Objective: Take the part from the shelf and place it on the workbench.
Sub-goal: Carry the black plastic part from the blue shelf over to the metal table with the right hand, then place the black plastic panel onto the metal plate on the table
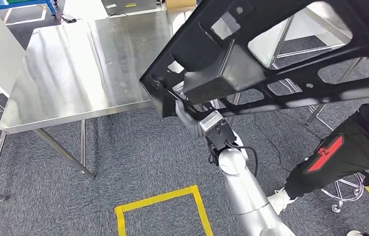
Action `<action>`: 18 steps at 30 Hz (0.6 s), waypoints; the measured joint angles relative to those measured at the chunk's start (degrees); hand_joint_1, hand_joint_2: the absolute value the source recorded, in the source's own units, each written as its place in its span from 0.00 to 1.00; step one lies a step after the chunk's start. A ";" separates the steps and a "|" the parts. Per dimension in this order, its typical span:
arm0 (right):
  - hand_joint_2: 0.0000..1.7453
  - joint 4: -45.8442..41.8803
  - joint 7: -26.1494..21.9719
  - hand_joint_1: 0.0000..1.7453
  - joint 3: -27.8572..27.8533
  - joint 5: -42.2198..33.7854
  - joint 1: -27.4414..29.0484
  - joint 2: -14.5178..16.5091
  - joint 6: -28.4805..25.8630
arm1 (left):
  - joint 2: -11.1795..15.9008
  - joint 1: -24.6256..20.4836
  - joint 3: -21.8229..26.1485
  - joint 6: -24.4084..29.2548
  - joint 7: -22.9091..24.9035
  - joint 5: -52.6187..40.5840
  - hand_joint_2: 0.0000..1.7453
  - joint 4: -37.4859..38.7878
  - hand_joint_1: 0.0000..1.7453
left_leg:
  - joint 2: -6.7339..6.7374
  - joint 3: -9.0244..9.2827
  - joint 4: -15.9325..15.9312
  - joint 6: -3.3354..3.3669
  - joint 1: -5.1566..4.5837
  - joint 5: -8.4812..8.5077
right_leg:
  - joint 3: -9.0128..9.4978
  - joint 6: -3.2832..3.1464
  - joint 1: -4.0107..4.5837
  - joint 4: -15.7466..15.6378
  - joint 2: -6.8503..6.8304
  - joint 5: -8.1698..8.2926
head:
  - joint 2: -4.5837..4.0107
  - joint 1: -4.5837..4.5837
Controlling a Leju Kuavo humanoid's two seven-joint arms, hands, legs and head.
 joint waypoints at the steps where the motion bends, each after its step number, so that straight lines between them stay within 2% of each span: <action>1: 1.00 0.63 0.13 1.00 0.14 0.13 -0.62 0.21 -0.02 | 0.01 0.03 0.01 0.01 0.03 -0.05 1.00 -0.01 0.00 | -0.06 0.74 -2.37 0.45 -0.23 1.58 | 0.38 0.30 0.05 -0.11 0.08 -0.48 | 0.00 0.00; 2: 1.00 1.24 0.28 1.00 0.27 0.30 -1.15 0.38 -0.05 | -0.02 0.06 0.02 0.01 0.07 -0.10 1.00 -0.01 0.00 | -0.11 1.22 -3.73 0.86 -0.44 2.21 | 0.89 0.68 0.15 -0.12 0.18 -0.68 | 0.00 -0.02; 3: 1.00 1.82 0.37 1.00 0.43 0.47 -1.59 0.49 -0.09 | -0.06 0.06 0.03 0.02 0.09 -0.14 1.00 -0.01 0.00 | -0.18 1.49 -4.01 1.16 -0.63 1.77 | 1.40 1.23 0.35 -0.03 0.30 -0.62 | 0.00 -0.02; 5: 1.00 2.66 0.47 1.00 0.68 0.63 -2.18 0.63 -0.20 | -0.21 0.06 0.04 0.03 0.09 -0.15 1.00 -0.01 0.00 | -0.22 3.26 -5.00 1.95 -0.58 2.31 | 2.12 2.10 0.59 0.76 0.31 -0.65 | 0.00 0.00; 6: 1.00 3.04 0.45 1.00 0.77 0.63 -2.46 0.66 -0.23 | -0.26 0.06 0.04 0.05 0.09 -0.15 1.00 0.00 0.00 | -0.19 4.21 -5.27 2.36 -0.51 2.66 | 1.61 2.34 0.67 2.09 0.25 -1.02 | 0.00 0.04; 7: 1.00 3.39 0.43 1.00 0.83 0.63 -2.76 0.69 -0.28 | -0.31 0.03 0.04 0.05 0.10 -0.17 1.00 0.00 0.00 | -0.17 5.07 -5.46 2.75 -0.39 2.91 | 0.46 2.39 0.62 4.36 0.17 -1.70 | -0.01 0.12; 8: 1.00 3.71 0.40 1.00 0.86 0.62 -2.96 0.68 -0.33 | -0.35 0.01 0.05 0.07 0.10 -0.19 1.00 0.00 0.00 | -0.09 5.48 -5.52 2.98 -0.33 2.74 | -1.58 2.36 0.51 7.55 0.11 -2.60 | -0.01 0.16; 10: 1.00 4.36 0.37 1.00 0.89 0.63 -3.15 0.61 -0.44 | -0.44 -0.04 0.04 0.08 0.12 -0.29 1.00 0.00 0.00 | -0.27 6.03 -5.49 3.14 -0.33 2.06 | -6.56 2.26 0.43 13.45 0.07 -4.94 | -0.01 0.26; 11: 1.00 4.70 0.37 1.00 0.90 0.63 -3.11 0.55 -0.47 | -0.53 0.02 0.04 0.09 0.15 -0.34 1.00 0.01 0.00 | -0.38 6.40 -5.49 3.10 -0.33 1.58 | -8.43 2.22 0.42 14.65 0.06 -5.92 | 0.00 0.25; 12: 1.00 5.04 0.35 1.00 0.90 0.63 -3.08 0.49 -0.50 | -0.63 0.09 0.04 0.14 0.18 -0.39 1.00 0.01 0.00 | -0.50 6.94 -5.48 3.01 -0.33 1.03 | -9.35 2.30 0.41 13.93 0.05 -6.11 | -0.01 0.27; 13: 1.00 5.38 0.31 1.00 0.91 0.63 -3.08 0.43 -0.52 | -0.72 0.14 0.04 0.22 0.21 -0.41 1.00 0.02 0.00 | -0.61 7.64 -5.48 2.89 -0.32 0.41 | -9.40 2.67 0.37 11.42 0.02 -5.10 | -0.01 0.27; 14: 1.00 5.72 0.24 1.00 0.92 0.63 -3.09 0.36 -0.56 | -0.81 0.18 0.05 0.33 0.24 -0.44 1.00 0.02 0.00 | -0.70 8.35 -5.49 2.73 -0.32 -0.25 | -8.83 3.31 0.34 7.73 -0.08 -2.72 | -0.01 0.29; 15: 1.00 6.10 0.09 1.00 0.93 0.62 -3.11 0.27 -0.62 | -0.87 0.19 0.05 0.43 0.29 -0.47 1.00 0.05 0.00 | -0.79 9.14 -5.43 2.51 -0.38 -0.97 | -8.11 3.87 0.32 4.23 -0.29 0.36 | -0.01 0.28; 16: 1.00 6.50 -0.12 1.00 0.98 0.63 -3.16 0.19 -0.74 | -0.92 0.17 0.05 0.51 0.36 -0.56 1.00 0.07 0.00 | -0.84 9.74 -5.45 2.20 -0.46 -1.65 | -7.29 3.93 0.40 1.67 -0.48 2.84 | 0.00 0.31; 17: 1.00 6.87 -0.38 1.00 1.04 0.64 -3.21 0.10 -0.98 | -0.95 0.15 0.05 0.57 0.45 -0.67 1.00 0.10 0.00 | -0.87 10.17 -5.54 1.86 -0.54 -2.20 | -6.63 3.54 0.50 0.33 -0.59 4.65 | 0.00 0.30; 18: 1.00 7.18 -0.63 1.00 1.10 0.66 -3.36 0.02 -1.29 | -0.97 0.13 0.04 0.61 0.55 -0.81 1.00 0.13 0.00 | -0.89 10.53 -5.42 1.57 -0.62 -2.47 | -6.18 2.82 0.52 0.04 -0.62 5.31 | 0.00 0.29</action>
